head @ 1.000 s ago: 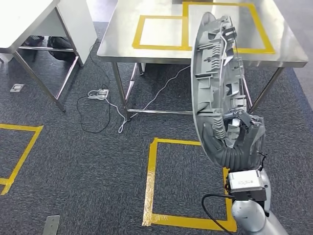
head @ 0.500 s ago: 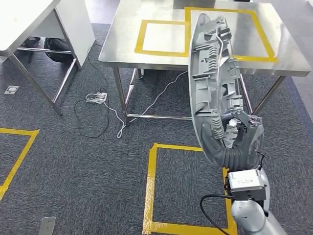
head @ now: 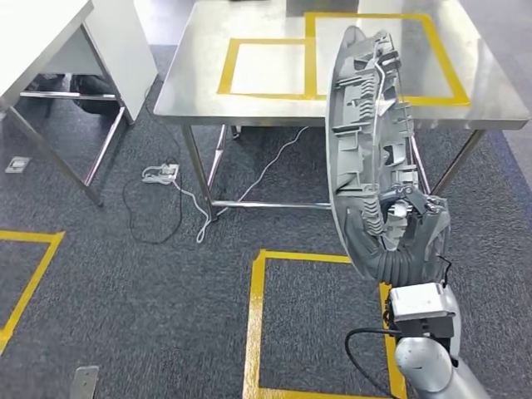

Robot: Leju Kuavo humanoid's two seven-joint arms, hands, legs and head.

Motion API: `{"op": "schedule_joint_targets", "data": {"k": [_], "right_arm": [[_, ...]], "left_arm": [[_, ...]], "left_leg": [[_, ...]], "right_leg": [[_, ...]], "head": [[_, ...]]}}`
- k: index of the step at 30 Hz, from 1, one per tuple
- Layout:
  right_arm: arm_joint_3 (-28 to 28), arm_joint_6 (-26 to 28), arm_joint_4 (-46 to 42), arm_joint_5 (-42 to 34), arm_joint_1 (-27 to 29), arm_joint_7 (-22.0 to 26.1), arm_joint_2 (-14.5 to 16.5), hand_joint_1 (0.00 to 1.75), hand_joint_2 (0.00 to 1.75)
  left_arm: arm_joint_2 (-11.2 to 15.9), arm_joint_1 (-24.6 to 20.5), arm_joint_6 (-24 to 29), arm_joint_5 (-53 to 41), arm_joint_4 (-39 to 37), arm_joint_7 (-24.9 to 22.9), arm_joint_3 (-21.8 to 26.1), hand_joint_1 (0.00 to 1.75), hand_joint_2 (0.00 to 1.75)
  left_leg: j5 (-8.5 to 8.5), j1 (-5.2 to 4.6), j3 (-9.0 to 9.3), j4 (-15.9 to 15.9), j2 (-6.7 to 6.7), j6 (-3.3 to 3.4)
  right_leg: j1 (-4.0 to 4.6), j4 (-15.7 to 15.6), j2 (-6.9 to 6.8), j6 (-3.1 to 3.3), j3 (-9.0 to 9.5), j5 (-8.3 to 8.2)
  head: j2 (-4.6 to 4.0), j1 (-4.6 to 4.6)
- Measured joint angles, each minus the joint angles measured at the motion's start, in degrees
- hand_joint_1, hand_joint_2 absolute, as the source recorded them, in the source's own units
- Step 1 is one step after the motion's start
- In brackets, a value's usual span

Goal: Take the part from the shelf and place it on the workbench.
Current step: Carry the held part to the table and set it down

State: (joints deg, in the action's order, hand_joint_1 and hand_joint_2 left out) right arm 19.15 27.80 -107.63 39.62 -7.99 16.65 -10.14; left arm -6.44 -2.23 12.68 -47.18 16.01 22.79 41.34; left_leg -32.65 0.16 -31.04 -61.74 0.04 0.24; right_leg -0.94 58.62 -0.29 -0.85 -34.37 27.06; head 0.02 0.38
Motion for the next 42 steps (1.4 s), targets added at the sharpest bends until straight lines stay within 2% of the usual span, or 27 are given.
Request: {"op": "schedule_joint_targets", "data": {"k": [3,4,5,7,8,9,10,13,15,16,18,19,20,21,22,24,25,28,30,32,34,35,36,38,39,40,42], "right_arm": [[0.01,-0.02,0.01,0.01,-0.09,0.07,0.06,1.75,1.75],[0.02,-0.02,0.01,-0.01,-0.04,0.04,0.06,1.75,1.75],[0.02,-0.02,0.01,-0.04,0.02,0.01,0.06,1.75,1.75],[0.02,-0.02,0.01,-0.07,0.07,-0.03,0.09,1.75,1.75],[0.02,-0.04,0.01,-0.07,0.05,-0.03,0.10,1.75,1.75],[0.03,-0.07,0.02,-0.06,0.00,-0.02,0.12,1.75,1.75],[0.03,-0.08,0.02,-0.05,-0.02,-0.02,0.13,1.75,1.75],[-0.06,-0.09,0.02,-0.05,0.04,-0.14,0.15,1.75,1.75],[-0.22,-0.09,-0.01,-0.05,0.01,-0.21,0.15,1.75,1.75],[-0.28,-0.09,-0.02,-0.04,-0.02,-0.19,0.16,1.75,1.75],[-0.32,-0.09,0.01,-0.04,-0.02,-0.09,0.18,1.75,1.75],[-0.34,-0.09,0.03,-0.06,0.05,-0.07,0.19,1.75,1.75],[-0.38,-0.09,0.08,-0.08,0.13,-0.08,0.19,1.75,1.75],[-0.43,-0.09,0.12,-0.10,0.16,-0.10,0.19,1.75,1.75],[-0.48,-0.09,0.15,-0.11,0.15,-0.13,0.19,1.75,1.75],[-0.56,-0.09,0.19,-0.08,0.01,-0.08,0.19,1.75,1.75],[-0.58,-0.09,0.19,-0.07,-0.11,-0.03,0.20,1.75,1.75],[-0.66,-0.05,0.25,-0.11,-0.01,0.08,0.27,1.75,1.75],[-0.73,0.00,0.27,-0.18,0.12,0.19,0.29,1.75,1.75],[-0.75,0.01,0.27,-0.20,-0.04,0.31,0.30,1.75,1.75],[-0.75,-0.03,0.28,-0.19,-0.07,0.36,0.30,1.75,1.75],[-0.75,-0.05,0.31,-0.20,0.01,0.36,0.30,1.75,1.75],[-0.75,-0.07,0.33,-0.22,0.09,0.34,0.30,1.75,1.75],[-0.75,-0.13,0.36,-0.26,0.15,0.32,0.30,1.75,1.75],[-0.75,-0.21,0.38,-0.27,0.08,0.34,0.30,1.75,1.75],[-0.76,-0.36,0.41,-0.28,0.00,0.36,0.31,1.75,1.75],[-0.80,-0.61,0.48,-0.38,-0.12,0.38,0.32,1.75,1.75]], "left_arm": [[-0.04,0.05,-0.03,-0.05,0.01,0.02,0.01,0.00,1.75],[-0.03,0.15,-0.04,-0.05,0.01,0.02,0.02,0.00,1.75],[-0.03,0.25,-0.04,-0.05,0.01,0.02,0.02,0.00,1.75],[0.01,0.34,-0.04,-0.05,0.01,0.01,0.02,0.00,1.75],[0.07,0.35,-0.04,-0.06,0.01,0.01,0.03,0.00,1.75],[0.10,0.35,-0.03,-0.07,0.01,0.01,0.04,0.00,1.75],[0.13,0.33,-0.01,-0.07,0.01,-0.01,0.05,0.00,1.75],[0.12,0.30,0.03,-0.06,0.03,-0.05,0.08,0.00,1.75],[0.05,0.31,0.03,-0.05,0.03,-0.04,0.08,0.00,1.75],[0.02,0.29,0.02,-0.05,0.03,-0.04,0.08,0.00,1.75],[0.02,0.28,0.02,-0.05,0.03,-0.02,0.08,0.00,1.75],[0.02,0.30,0.02,-0.05,0.02,-0.02,0.08,0.00,1.75],[-0.01,0.33,0.01,-0.05,0.02,-0.01,0.08,0.00,1.75],[-0.05,0.35,-0.01,-0.05,0.02,-0.01,0.08,0.00,1.75],[-0.11,0.37,-0.02,-0.05,0.02,-0.01,0.08,0.00,1.75],[-0.19,0.36,-0.02,-0.05,0.03,-0.01,0.09,0.00,1.75],[-0.19,0.35,-0.02,-0.05,0.03,0.00,0.09,0.00,1.75],[-0.15,0.37,0.03,-0.05,0.02,0.03,0.10,0.00,1.75],[-0.22,0.38,0.04,-0.07,0.03,0.09,0.10,0.00,1.75],[-0.25,0.27,0.07,-0.09,0.03,0.14,0.10,0.00,1.75],[-0.22,0.29,0.09,-0.10,0.03,0.14,0.10,0.00,1.75],[-0.23,0.39,0.09,-0.10,0.03,0.14,0.10,0.00,1.75],[-0.25,0.49,0.09,-0.10,0.03,0.14,0.11,0.00,1.75],[-0.24,0.56,0.11,-0.11,0.03,0.13,0.12,0.00,1.75],[-0.19,0.52,0.13,-0.14,0.03,0.11,0.12,0.00,1.75],[-0.17,0.47,0.15,-0.16,0.02,0.10,0.11,0.00,1.75],[-0.04,0.39,0.21,-0.20,0.01,0.06,0.11,0.00,1.75]], "left_leg": [[-3.63,0.18,-6.50,-11.26,0.00,-0.50],[-3.53,0.19,-8.21,-13.41,0.00,-0.52],[-2.21,0.18,-8.99,-13.51,-0.01,-0.43],[3.24,0.10,-7.61,-7.57,-0.23,0.16],[5.43,0.01,-6.38,-4.06,-0.55,0.58],[6.68,-0.10,-5.19,-0.97,-0.84,0.96],[6.88,-0.22,-4.49,0.79,-1.07,1.22],[6.12,-0.19,-3.57,2.53,-0.91,1.52],[6.21,0.18,-2.63,3.60,-0.64,1.89],[6.16,0.32,-2.23,3.92,-0.48,2.08],[5.70,0.34,-1.77,3.99,-0.24,2.34],[5.39,0.35,-1.49,3.97,-0.14,2.36],[5.04,0.36,-1.11,3.96,-0.06,2.31],[4.64,0.38,-0.64,3.93,-0.01,2.20],[4.17,0.42,-0.03,3.88,0.06,2.03],[3.09,0.27,0.87,3.70,0.26,1.43],[2.67,0.14,1.10,3.60,0.38,1.11],[1.95,-0.07,1.38,3.59,1.00,0.36],[0.79,0.07,0.92,1.93,1.07,-0.19],[-1.79,0.18,-2.38,-4.48,0.85,-0.65],[-3.87,0.19,-7.35,-12.29,0.81,-0.81],[-3.44,0.19,-9.03,-14.11,0.80,-0.74],[-1.71,0.17,-9.67,-13.70,0.77,-0.54],[4.33,0.00,-8.41,-7.19,0.08,0.31],[6.70,-0.13,-7.47,-3.76,-0.64,0.83],[7.96,-0.27,-6.56,-0.88,-1.28,1.26],[7.55,-0.54,-5.79,1.14,-1.88,1.70]], "right_leg": [[-0.03,-0.09,0.27,0.56,0.98,0.75],[-0.01,-0.09,0.46,0.58,1.36,1.04],[0.01,-0.09,0.71,0.55,1.82,1.35],[0.06,-0.10,1.18,0.39,2.95,2.05],[0.15,-0.12,1.38,0.23,3.31,2.40],[0.20,-0.13,1.61,0.00,3.58,2.68],[0.19,-0.18,1.78,-0.28,3.61,2.83],[0.07,-0.62,2.01,-1.27,3.59,2.98],[0.13,1.25,1.52,-1.86,2.54,4.01],[0.09,3.96,1.19,-2.07,0.96,5.12],[0.00,11.57,0.84,-2.52,-3.77,7.51],[-0.06,14.25,0.78,-2.71,-5.80,7.74],[-0.12,15.05,0.72,-2.85,-6.92,6.86],[-0.19,13.55,0.59,-2.92,-6.86,4.84],[-0.25,10.18,0.32,-2.95,-5.77,2.08],[-0.11,3.43,-0.78,-2.82,-2.77,-1.32],[0.02,1.41,-1.18,-2.45,-1.68,-1.66],[0.19,0.27,-0.85,-0.97,-0.81,-0.54],[0.02,0.07,-0.31,-0.27,-0.38,-0.20],[-0.08,-0.04,0.16,0.29,0.20,0.20],[-0.03,-0.04,0.78,0.51,0.81,0.75],[0.03,-0.04,1.16,0.52,1.25,1.08],[0.10,-0.04,1.55,0.50,1.80,1.45],[0.22,-0.07,2.23,0.40,3.05,2.30],[0.34,-0.07,2.52,0.23,3.52,2.73],[0.31,-0.09,2.81,-0.02,3.73,3.04],[0.12,-0.24,3.29,-0.71,3.60,3.32]], "head": [[0.00,-0.11],[0.00,-0.11],[0.00,-0.12],[0.00,-0.11],[0.00,-0.09],[0.00,-0.09],[0.00,-0.09],[0.00,-0.11],[0.00,0.08],[0.00,0.19],[0.00,0.33],[0.00,0.33],[0.00,0.34],[0.00,0.35],[0.00,0.36],[0.00,0.39],[0.00,0.43],[0.00,0.22],[0.00,-0.07],[0.00,-0.28],[0.00,-0.32],[0.00,-0.29],[0.00,-0.31],[0.00,-0.29],[0.00,-0.25],[0.00,-0.22],[0.00,-0.28]]}}
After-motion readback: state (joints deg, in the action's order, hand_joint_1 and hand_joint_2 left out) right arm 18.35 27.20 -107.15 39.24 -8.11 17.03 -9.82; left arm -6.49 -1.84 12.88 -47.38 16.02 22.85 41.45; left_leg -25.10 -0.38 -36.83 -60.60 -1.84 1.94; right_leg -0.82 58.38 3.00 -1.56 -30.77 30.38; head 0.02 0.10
